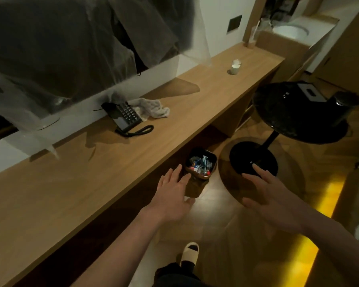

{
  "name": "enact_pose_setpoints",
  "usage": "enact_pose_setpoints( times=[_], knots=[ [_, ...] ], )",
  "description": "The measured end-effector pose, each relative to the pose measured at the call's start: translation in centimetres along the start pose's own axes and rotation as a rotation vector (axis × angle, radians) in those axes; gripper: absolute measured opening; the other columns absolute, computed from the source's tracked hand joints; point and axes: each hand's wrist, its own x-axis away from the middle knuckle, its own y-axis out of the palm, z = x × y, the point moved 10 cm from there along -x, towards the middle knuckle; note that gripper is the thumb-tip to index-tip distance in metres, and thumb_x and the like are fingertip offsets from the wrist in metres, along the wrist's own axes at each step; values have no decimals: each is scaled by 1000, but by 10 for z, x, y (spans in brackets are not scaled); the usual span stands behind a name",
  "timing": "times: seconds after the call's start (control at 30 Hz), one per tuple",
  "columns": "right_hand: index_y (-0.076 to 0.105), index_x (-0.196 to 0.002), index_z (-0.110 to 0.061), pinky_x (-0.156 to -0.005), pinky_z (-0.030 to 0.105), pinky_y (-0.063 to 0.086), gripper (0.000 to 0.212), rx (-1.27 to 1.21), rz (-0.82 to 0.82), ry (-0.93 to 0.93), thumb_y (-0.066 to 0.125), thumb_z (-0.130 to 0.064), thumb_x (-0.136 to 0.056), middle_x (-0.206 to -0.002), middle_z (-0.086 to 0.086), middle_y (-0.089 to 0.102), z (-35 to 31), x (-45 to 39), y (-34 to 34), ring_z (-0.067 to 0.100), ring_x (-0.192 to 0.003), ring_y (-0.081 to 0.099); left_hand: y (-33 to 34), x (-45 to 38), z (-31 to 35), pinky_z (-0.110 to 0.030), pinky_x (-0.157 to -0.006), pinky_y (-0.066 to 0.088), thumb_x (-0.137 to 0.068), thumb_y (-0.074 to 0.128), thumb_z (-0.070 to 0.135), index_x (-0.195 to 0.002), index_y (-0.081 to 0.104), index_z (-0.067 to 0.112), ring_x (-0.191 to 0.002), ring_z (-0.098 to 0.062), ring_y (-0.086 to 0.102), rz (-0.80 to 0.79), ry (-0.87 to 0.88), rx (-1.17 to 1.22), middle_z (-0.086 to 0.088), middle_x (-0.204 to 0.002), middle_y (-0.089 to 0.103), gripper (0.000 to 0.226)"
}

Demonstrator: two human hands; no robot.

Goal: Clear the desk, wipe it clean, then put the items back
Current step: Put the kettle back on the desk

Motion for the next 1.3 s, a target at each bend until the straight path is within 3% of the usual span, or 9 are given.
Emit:
enact_pose_setpoints(
  times=[0.33, 0.9, 1.3],
  knots=[
    [24, -159, -42, -125, 44, 20, 76, -50, 38, 88, 60, -56, -94, -171, -14, -7, 132, -29, -54, 19, -158, -3, 3, -122, 123, -48, -126, -4, -101, 55, 49, -164, 14, 29, -158, -28, -12, -67, 145, -146, 0, -172, -11, 78],
    [24, -159, -41, -128, 40, 17, 74, -60, -51, 55, 60, -54, -96, -171, -13, -3, 384, -81, -186, 16, -158, 4, 62, -240, 343, -52, -129, 2, -102, 55, 49, -163, 12, 38, -157, -19, -13, -46, -20, -14, 11, -171, -11, 75],
    [26, -158, -44, -126, 42, 25, 75, -47, -61, 13, 62, -58, -94, -171, -15, -1, 481, -184, -259, 18, -158, 8, 71, -361, 392, -51, -129, 5, -100, 58, 47, -163, 14, 38, -158, -20, -9, -50, -135, 20, 11, -171, -9, 77]
  ],
)
